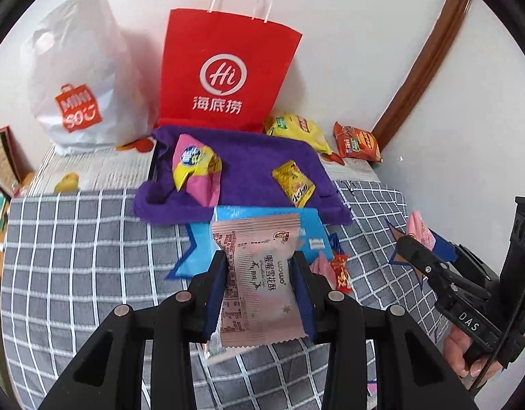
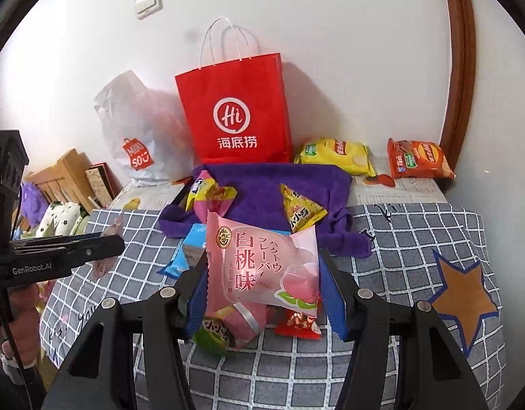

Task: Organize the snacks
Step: 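Carry both held packets up over the purple towel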

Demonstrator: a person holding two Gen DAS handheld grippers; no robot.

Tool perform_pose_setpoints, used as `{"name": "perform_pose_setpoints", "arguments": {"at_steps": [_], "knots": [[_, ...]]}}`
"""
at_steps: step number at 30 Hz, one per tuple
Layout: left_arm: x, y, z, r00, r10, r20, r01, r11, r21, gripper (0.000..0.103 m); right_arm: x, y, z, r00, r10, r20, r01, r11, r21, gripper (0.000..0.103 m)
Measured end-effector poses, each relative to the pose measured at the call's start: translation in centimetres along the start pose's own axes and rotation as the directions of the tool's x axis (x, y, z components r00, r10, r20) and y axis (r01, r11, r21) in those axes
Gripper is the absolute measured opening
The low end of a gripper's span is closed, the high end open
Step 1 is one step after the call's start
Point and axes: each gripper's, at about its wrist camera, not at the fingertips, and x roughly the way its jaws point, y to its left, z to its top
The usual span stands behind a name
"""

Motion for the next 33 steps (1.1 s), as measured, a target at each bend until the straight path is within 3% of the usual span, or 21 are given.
{"name": "perform_pose_setpoints", "arguments": {"at_steps": [12, 19, 25, 30, 33], "knots": [[4.4, 2.0, 6.6, 1.0, 0.027, -0.003, -0.027, 1.0, 0.01, 0.036, 4.7, -0.9, 6.0, 0.998, -0.057, 0.027, 0.057, 0.998, 0.022, 0.057], [7.6, 3.2, 9.9, 0.997, 0.078, -0.015, -0.078, 0.997, 0.01, 0.036, 8.9, -2.5, 9.7, 0.997, -0.075, 0.02, 0.075, 0.997, 0.024, 0.057], [10.7, 4.4, 11.5, 0.996, 0.076, -0.037, -0.077, 0.997, -0.011, 0.036, 13.4, -3.6, 12.2, 0.997, -0.074, -0.012, 0.074, 0.997, 0.02, 0.057], [12.8, 5.6, 11.5, 0.997, 0.075, -0.021, -0.076, 0.997, -0.033, 0.036, 17.7, -4.1, 12.1, 0.995, -0.089, -0.054, 0.09, 0.996, 0.015, 0.057], [14.6, 5.9, 11.5, 0.996, 0.073, -0.058, -0.075, 0.997, -0.019, 0.036, 20.4, -4.8, 11.3, 0.992, -0.074, -0.107, 0.077, 0.997, 0.028, 0.057]]}}
